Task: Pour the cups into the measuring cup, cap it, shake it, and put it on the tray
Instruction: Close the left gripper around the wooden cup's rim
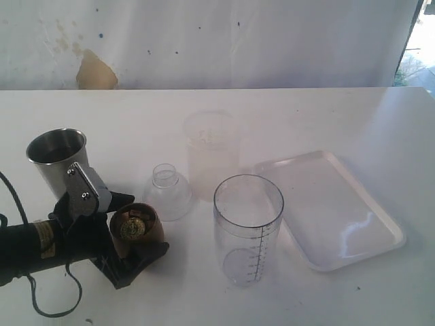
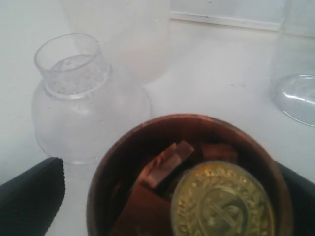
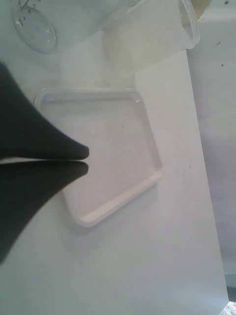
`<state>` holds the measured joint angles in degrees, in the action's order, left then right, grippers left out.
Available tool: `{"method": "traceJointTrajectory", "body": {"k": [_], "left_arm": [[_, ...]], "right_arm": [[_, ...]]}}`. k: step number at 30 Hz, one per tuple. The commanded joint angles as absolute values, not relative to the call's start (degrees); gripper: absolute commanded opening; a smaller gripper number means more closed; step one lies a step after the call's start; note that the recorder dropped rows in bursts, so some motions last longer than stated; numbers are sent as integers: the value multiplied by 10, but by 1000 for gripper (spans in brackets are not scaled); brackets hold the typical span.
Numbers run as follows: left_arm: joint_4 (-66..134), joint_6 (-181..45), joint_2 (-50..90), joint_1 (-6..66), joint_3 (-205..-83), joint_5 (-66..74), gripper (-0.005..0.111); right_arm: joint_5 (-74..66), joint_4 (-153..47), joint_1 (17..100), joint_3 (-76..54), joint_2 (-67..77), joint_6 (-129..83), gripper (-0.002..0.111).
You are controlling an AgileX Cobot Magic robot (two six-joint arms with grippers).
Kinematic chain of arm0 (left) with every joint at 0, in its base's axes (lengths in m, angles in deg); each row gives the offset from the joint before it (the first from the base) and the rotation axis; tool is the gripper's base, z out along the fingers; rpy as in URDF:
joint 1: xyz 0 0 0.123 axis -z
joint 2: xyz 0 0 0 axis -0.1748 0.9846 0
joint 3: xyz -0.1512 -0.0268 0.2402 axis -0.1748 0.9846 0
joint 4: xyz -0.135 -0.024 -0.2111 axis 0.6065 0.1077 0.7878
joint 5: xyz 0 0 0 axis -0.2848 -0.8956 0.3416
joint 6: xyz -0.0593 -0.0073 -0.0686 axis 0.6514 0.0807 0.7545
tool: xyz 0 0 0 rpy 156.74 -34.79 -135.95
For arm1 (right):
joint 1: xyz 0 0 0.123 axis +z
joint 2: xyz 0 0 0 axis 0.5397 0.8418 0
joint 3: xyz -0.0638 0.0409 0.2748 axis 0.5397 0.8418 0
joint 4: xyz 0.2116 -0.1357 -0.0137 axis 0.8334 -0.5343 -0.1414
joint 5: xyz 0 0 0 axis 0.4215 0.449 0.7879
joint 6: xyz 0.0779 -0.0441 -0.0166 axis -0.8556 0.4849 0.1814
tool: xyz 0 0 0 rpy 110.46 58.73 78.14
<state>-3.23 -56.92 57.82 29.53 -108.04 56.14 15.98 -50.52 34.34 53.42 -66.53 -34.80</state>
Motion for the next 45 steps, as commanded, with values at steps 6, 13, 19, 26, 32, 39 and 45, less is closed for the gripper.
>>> {"method": "traceJointTrajectory", "body": {"k": [6,13,19,26,32,39,45], "left_arm": [[6,-588,578,297,-1082,586,105],[24,-623,599,297,-1082,592,105],[35,-634,626,297,-1099,591,105],[30,-628,630,297,-1124,584,105],[18,-638,651,296,-1128,581,105],[18,-641,651,294,-1128,582,105],[18,-648,651,294,-1128,592,105]], "right_arm": [[159,-509,339,537,-668,-349,0],[159,-509,339,537,-668,-349,0],[159,-509,339,537,-668,-349,0],[159,-509,339,537,-668,-349,0],[159,-509,339,537,-668,-349,0],[159,-509,339,537,-668,-349,0],[159,-509,339,537,-668,-349,0]]}}
